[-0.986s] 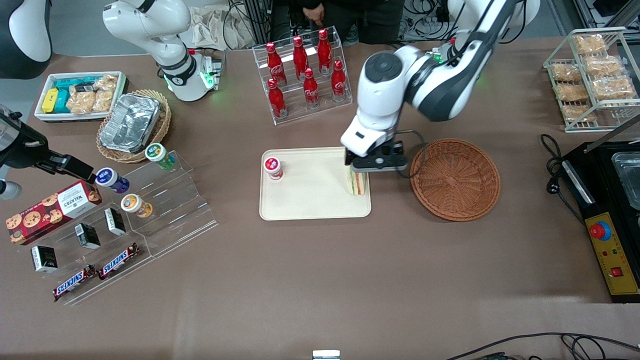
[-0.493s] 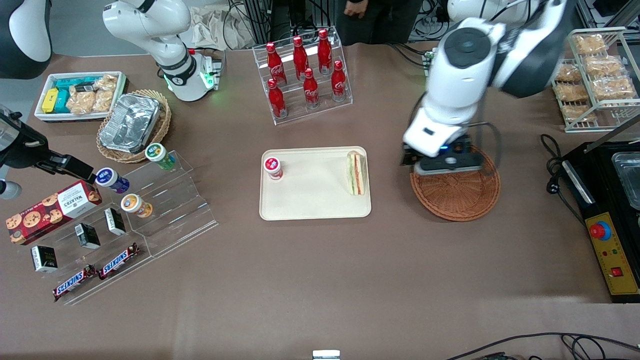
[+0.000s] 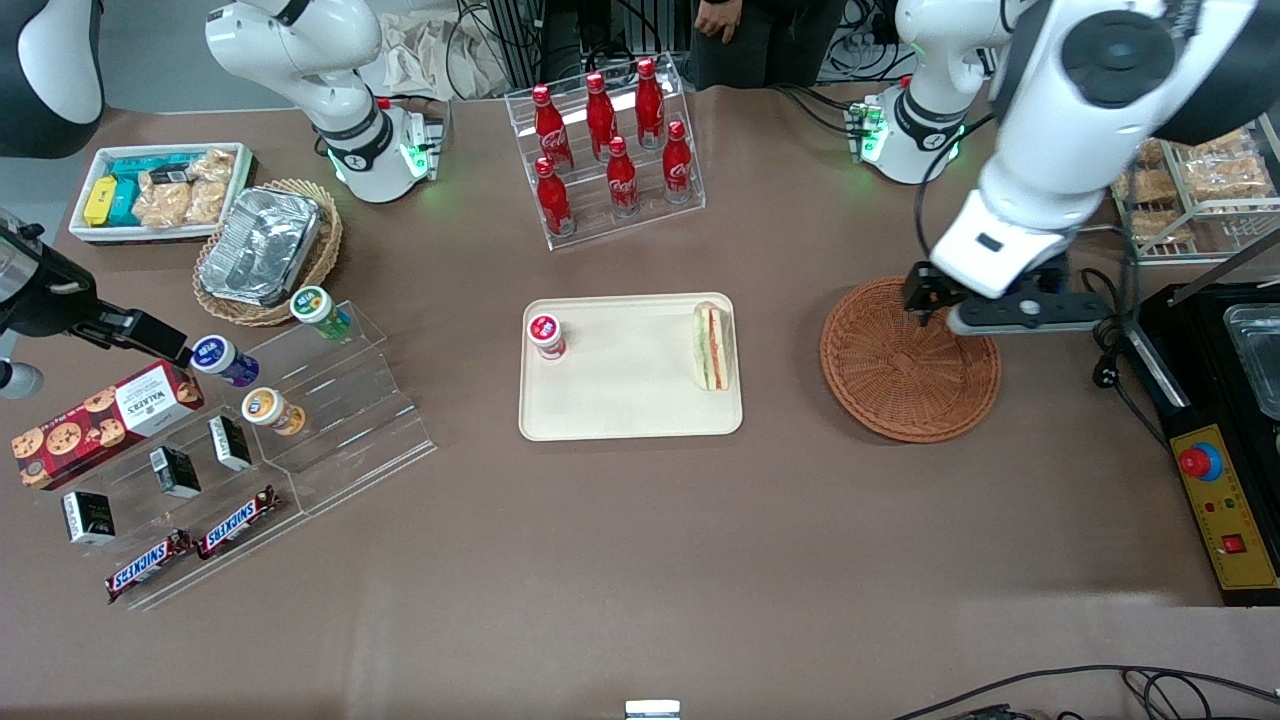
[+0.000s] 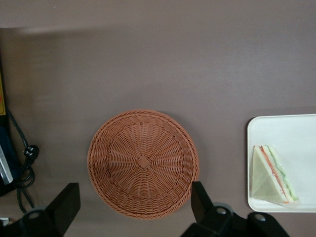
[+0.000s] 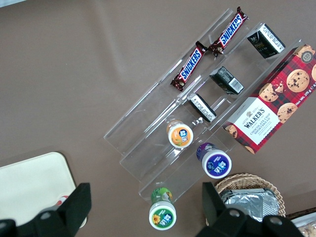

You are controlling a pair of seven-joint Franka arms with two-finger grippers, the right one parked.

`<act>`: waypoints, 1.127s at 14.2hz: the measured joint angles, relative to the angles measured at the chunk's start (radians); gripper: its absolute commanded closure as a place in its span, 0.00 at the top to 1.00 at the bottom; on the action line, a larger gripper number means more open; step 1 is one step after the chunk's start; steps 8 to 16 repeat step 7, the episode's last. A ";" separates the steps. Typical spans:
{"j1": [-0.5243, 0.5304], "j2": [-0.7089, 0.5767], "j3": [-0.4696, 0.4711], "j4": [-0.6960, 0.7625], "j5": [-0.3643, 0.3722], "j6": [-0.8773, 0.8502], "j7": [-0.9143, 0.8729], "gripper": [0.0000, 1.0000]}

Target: Place sandwich from basket to tray

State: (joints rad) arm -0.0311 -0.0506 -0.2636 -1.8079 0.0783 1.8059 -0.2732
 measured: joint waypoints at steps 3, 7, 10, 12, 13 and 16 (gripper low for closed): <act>-0.049 -0.030 0.155 -0.007 -0.071 -0.012 0.149 1.00; -0.058 -0.042 0.196 -0.007 -0.080 -0.012 0.253 1.00; -0.058 -0.042 0.196 -0.007 -0.080 -0.012 0.253 1.00; -0.058 -0.042 0.196 -0.007 -0.080 -0.012 0.253 1.00; -0.058 -0.042 0.196 -0.007 -0.080 -0.012 0.253 1.00; -0.058 -0.042 0.196 -0.007 -0.080 -0.012 0.253 1.00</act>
